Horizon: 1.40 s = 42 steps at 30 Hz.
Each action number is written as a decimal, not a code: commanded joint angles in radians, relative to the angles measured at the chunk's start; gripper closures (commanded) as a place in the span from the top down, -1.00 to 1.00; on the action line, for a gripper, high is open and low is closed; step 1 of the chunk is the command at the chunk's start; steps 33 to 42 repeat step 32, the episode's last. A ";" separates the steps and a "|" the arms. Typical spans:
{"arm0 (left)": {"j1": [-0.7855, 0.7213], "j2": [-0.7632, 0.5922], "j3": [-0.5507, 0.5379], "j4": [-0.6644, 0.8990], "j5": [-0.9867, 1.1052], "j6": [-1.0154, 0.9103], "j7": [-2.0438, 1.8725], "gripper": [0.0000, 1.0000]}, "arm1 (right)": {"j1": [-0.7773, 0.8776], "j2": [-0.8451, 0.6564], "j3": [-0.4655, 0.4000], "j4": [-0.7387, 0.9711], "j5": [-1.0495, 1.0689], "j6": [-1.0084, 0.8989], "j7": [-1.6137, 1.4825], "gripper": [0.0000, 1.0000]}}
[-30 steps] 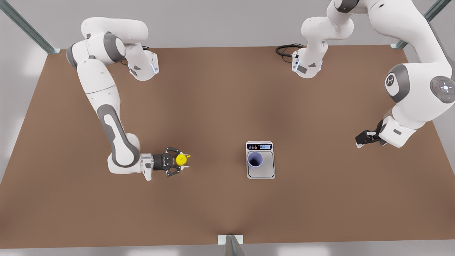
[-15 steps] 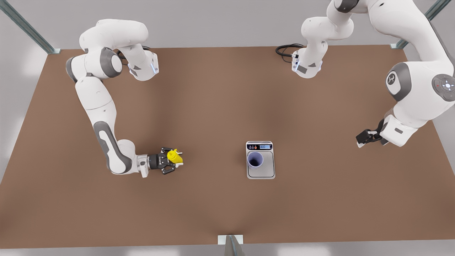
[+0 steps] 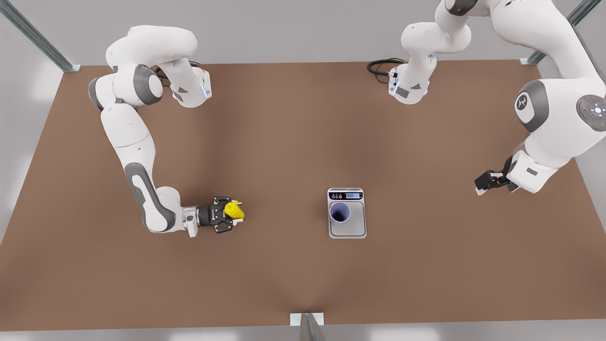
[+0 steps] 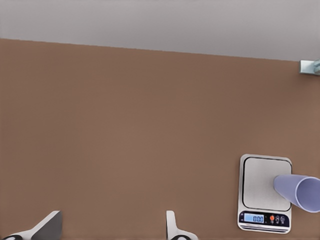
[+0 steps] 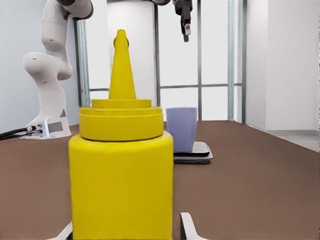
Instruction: Move cup to the weight, pick up sauce bottle, pour sauce
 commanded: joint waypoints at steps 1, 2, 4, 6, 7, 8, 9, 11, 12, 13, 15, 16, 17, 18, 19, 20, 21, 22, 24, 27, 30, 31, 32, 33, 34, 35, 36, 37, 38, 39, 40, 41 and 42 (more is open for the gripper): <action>0.000 0.002 0.000 -0.001 -0.001 0.000 0.000 1.00 | -0.001 0.000 0.000 0.000 0.000 -0.002 0.002 0.80; 0.000 0.002 0.000 -0.001 -0.001 0.000 -0.001 1.00 | -0.002 0.000 0.000 0.000 0.000 -0.005 0.002 1.00; -0.001 0.003 0.000 -0.001 -0.001 0.000 -0.001 1.00 | -0.016 -0.003 0.000 -0.004 0.000 -0.016 0.003 1.00; 0.000 0.005 0.000 -0.001 -0.001 0.000 -0.001 1.00 | -0.038 -0.005 -0.003 -0.012 -0.003 -0.039 0.012 1.00; -0.001 0.005 0.000 -0.001 -0.001 0.000 -0.006 1.00 | -0.054 -0.005 -0.003 -0.021 -0.011 -0.045 0.012 1.00; 0.000 0.005 0.000 -0.001 -0.001 0.000 -0.003 1.00 | -0.061 -0.006 -0.006 -0.026 -0.014 -0.056 0.011 1.00; 0.000 0.005 0.000 -0.001 -0.001 0.003 -0.004 1.00 | -0.074 -0.011 -0.014 -0.040 -0.032 -0.062 0.009 1.00; 0.000 0.006 0.000 -0.001 -0.001 0.003 -0.004 1.00 | -0.107 -0.035 -0.044 -0.076 -0.107 -0.077 0.011 1.00; 0.000 0.006 0.000 -0.001 -0.001 0.003 -0.006 1.00 | -0.111 -0.057 -0.081 -0.084 -0.144 -0.100 0.023 1.00; 0.000 0.008 0.000 -0.001 -0.001 0.005 -0.006 1.00 | -0.102 -0.104 -0.150 -0.077 -0.222 -0.143 0.103 1.00; 0.000 0.008 0.000 -0.001 -0.001 0.005 -0.006 1.00 | -0.120 -0.207 -0.195 0.020 -0.429 -0.192 0.538 1.00; 0.000 0.008 0.000 -0.001 -0.001 0.008 -0.006 1.00 | -0.120 -0.230 -0.213 0.115 -0.520 -0.206 0.811 1.00; 0.000 0.008 0.000 -0.001 -0.001 0.008 -0.006 1.00 | -0.105 -0.250 -0.224 0.193 -0.595 -0.200 1.069 1.00; 0.000 0.008 0.000 -0.001 -0.001 0.009 -0.006 1.00 | -0.088 -0.249 -0.221 0.311 -0.715 -0.198 1.301 1.00; 0.000 0.008 0.000 -0.001 -0.001 0.009 -0.006 1.00 | -0.059 -0.250 -0.222 0.379 -0.801 -0.198 1.503 1.00; 0.000 0.009 0.000 -0.001 -0.001 0.011 -0.006 1.00 | -0.047 -0.252 -0.222 0.402 -0.856 -0.169 1.638 1.00; 0.000 0.008 0.000 -0.001 -0.001 0.011 -0.004 1.00 | -0.015 -0.284 -0.224 0.411 -0.934 -0.145 1.775 1.00; 0.000 0.009 0.000 -0.001 -0.001 0.011 -0.006 1.00 | 0.042 -0.356 -0.258 0.399 -1.029 -0.120 1.868 1.00; 0.000 0.008 0.000 -0.001 -0.001 0.011 -0.004 1.00 | 0.084 -0.488 -0.259 0.327 -1.139 -0.109 2.087 1.00; 0.000 0.003 0.002 -0.001 -0.005 -0.001 -0.012 1.00 | 0.166 -0.675 -0.276 0.217 -1.193 -0.109 2.404 1.00; 0.000 0.003 0.002 -0.001 -0.004 -0.003 -0.017 1.00 | 0.180 -0.798 -0.276 0.118 -1.193 -0.085 2.427 1.00; 0.000 0.003 0.002 -0.001 -0.002 -0.002 -0.015 1.00 | 0.182 -0.819 -0.276 0.086 -1.193 -0.063 2.450 1.00; 0.000 0.003 0.002 -0.001 -0.002 -0.002 -0.014 1.00 | 0.183 -0.828 -0.276 0.075 -1.193 -0.051 2.448 1.00; 0.000 0.003 0.002 -0.001 -0.002 -0.002 -0.014 1.00 | 0.183 -0.828 -0.276 0.075 -1.193 -0.051 2.448 1.00; 0.000 0.003 0.002 -0.001 -0.002 -0.002 -0.014 1.00 | 0.183 -0.828 -0.276 0.075 -1.193 -0.051 2.448 1.00; 0.000 0.003 0.002 -0.001 -0.002 -0.002 -0.014 1.00 | 0.183 -0.828 -0.276 0.075 -1.193 -0.051 2.448 1.00; 0.000 0.003 0.002 -0.001 -0.002 -0.002 -0.014 1.00 | 0.183 -0.828 -0.276 0.075 -1.193 -0.051 2.448 1.00; 0.000 0.003 0.002 -0.001 -0.002 -0.002 -0.014 1.00 | 0.183 -0.828 -0.276 0.075 -1.193 -0.051 2.448 1.00; 0.000 0.003 0.002 -0.001 -0.002 -0.002 -0.014 1.00 | 0.183 -0.828 -0.276 0.075 -1.193 -0.051 2.448 1.00; 0.000 0.003 0.002 -0.001 -0.002 -0.002 -0.014 1.00 | 0.183 -0.828 -0.276 0.075 -1.193 -0.051 2.448 1.00; 0.000 0.003 0.002 -0.001 -0.002 -0.002 -0.014 1.00 | 0.183 -0.828 -0.276 0.075 -1.193 -0.051 2.448 1.00; 0.000 0.003 0.002 -0.001 -0.002 -0.002 -0.014 1.00 | 0.183 -0.828 -0.276 0.075 -1.193 -0.051 2.448 1.00; 0.000 0.003 0.002 -0.001 -0.002 -0.002 -0.014 1.00 | 0.183 -0.828 -0.276 0.075 -1.193 -0.051 2.448 1.00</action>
